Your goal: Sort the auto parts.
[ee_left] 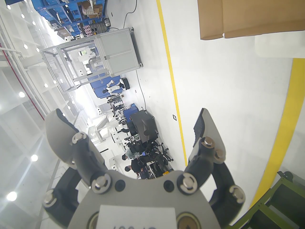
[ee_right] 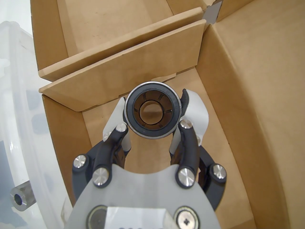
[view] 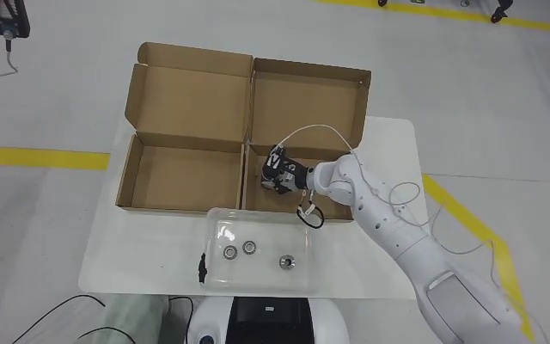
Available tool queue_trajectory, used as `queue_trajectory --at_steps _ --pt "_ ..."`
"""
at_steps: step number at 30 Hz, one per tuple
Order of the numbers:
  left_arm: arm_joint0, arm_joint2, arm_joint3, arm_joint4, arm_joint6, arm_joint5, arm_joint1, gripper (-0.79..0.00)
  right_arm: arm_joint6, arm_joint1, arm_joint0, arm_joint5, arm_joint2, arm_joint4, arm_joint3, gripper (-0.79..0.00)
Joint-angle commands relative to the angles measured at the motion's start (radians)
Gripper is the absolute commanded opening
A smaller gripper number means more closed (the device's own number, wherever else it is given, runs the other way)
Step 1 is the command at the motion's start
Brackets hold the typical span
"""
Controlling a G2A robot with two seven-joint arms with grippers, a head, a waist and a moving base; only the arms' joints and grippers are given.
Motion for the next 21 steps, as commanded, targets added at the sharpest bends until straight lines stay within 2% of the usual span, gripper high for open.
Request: queue_trajectory --at_steps 1,4,10,15,17,21 --pt "0.0 0.0 0.0 0.0 0.0 0.0 0.0 0.0 0.0 -0.002 0.001 -0.002 0.0 -0.001 0.003 -0.363" --pt "0.0 0.0 0.0 0.0 0.0 0.0 0.0 0.0 -0.002 -0.003 0.002 -0.005 0.001 -0.003 0.006 -0.277" --pt "0.0 0.0 0.0 0.0 0.0 0.0 0.0 0.0 0.0 0.005 -0.003 -0.024 0.021 -0.022 -0.029 -0.188" --pt "0.0 0.0 0.0 0.0 0.0 0.0 0.0 0.0 0.038 0.027 -0.019 -0.067 0.061 -0.043 -0.124 -0.194" --pt "0.0 0.0 0.0 0.0 0.0 0.0 0.0 0.0 0.052 0.042 -0.041 -0.056 0.095 -0.049 -0.198 -0.228" --pt "0.0 0.0 0.0 0.0 0.0 0.0 0.0 0.0 0.106 0.077 -0.118 -0.047 0.174 -0.063 -0.375 -0.234"
